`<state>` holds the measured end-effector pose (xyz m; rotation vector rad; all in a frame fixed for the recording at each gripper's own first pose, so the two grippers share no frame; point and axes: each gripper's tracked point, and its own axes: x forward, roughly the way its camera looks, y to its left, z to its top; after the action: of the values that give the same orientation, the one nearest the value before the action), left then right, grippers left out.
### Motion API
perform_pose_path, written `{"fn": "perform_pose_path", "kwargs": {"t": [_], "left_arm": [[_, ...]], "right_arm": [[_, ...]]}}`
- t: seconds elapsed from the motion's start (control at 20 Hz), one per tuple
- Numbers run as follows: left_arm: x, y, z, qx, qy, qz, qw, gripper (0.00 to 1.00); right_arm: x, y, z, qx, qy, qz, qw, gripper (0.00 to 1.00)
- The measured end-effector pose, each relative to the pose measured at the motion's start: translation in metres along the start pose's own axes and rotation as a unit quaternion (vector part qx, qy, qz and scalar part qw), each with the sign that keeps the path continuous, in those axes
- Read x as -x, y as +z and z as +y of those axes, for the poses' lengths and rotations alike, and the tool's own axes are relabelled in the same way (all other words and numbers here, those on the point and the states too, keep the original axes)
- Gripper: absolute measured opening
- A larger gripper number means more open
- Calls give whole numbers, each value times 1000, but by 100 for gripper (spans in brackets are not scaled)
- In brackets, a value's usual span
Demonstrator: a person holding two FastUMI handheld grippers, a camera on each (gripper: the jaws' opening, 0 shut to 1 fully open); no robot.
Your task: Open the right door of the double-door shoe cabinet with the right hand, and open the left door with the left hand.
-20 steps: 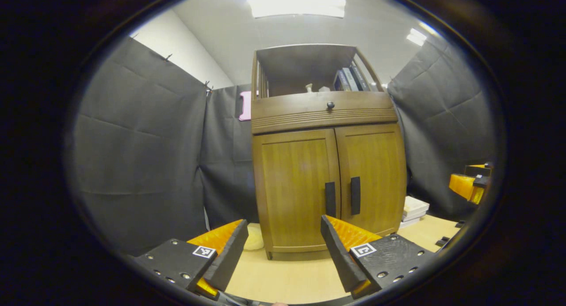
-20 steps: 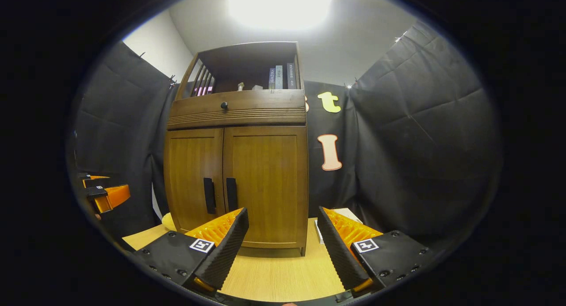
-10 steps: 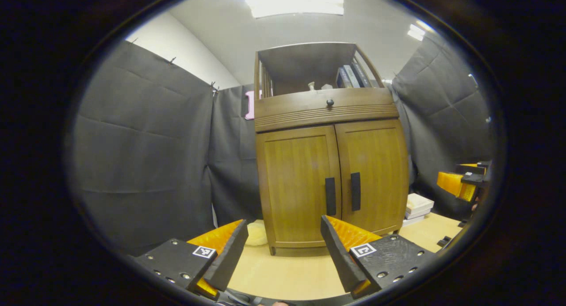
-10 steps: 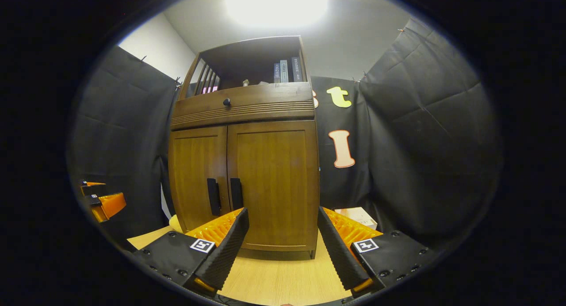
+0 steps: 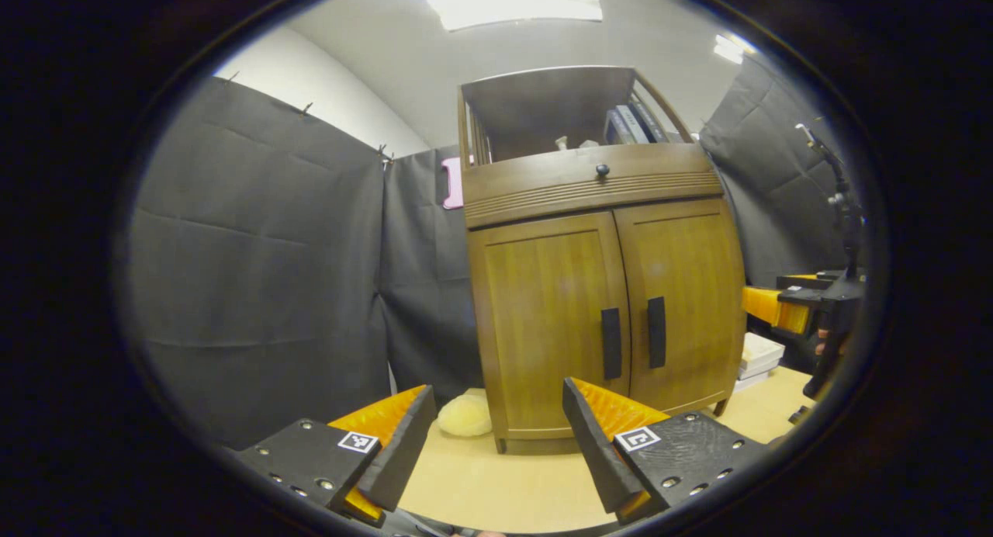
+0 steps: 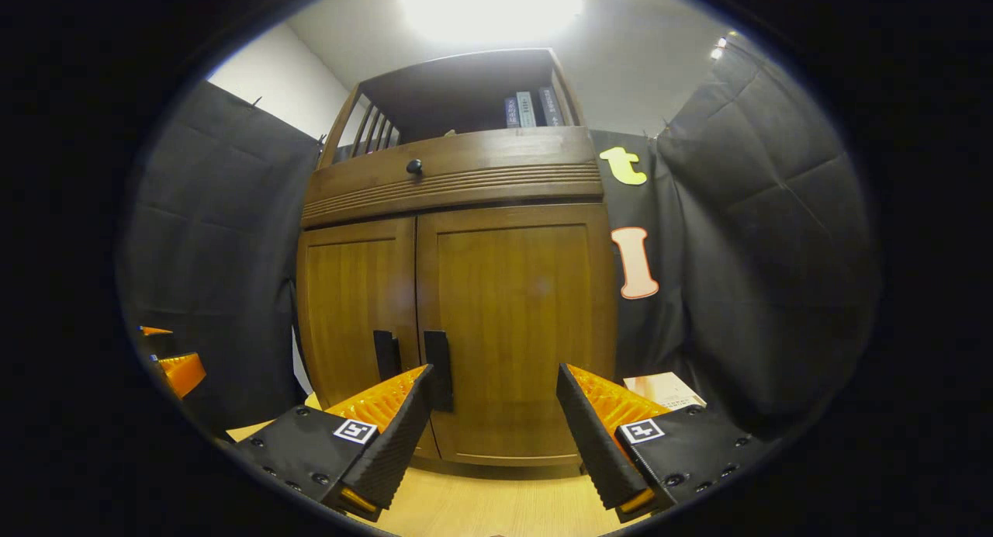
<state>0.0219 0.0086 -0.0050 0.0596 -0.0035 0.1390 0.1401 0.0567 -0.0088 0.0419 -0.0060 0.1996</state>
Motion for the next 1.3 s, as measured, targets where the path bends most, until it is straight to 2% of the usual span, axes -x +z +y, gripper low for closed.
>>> {"fn": "perform_pose_path", "kwargs": {"t": [0.3,0.6,0.85,1.0,1.15,1.3], "left_arm": [[-26,-14,23,1,13,7,1000,95],[-34,-34,36,0,29,17,999,95],[-56,-46,64,-3,44,24,999,95],[-57,-49,69,-4,52,28,998,95],[-62,-56,77,-3,56,34,998,95],[-66,-70,84,2,57,41,997,95]], "right_arm": [[-52,-13,28,-4,12,12,1000,98],[-96,-31,47,-3,11,26,1000,98],[-127,-52,53,-11,6,43,999,98],[-139,-63,58,-14,4,52,999,96],[-151,-71,62,-9,2,60,998,87],[-159,-82,68,-6,7,75,997,85]]}}
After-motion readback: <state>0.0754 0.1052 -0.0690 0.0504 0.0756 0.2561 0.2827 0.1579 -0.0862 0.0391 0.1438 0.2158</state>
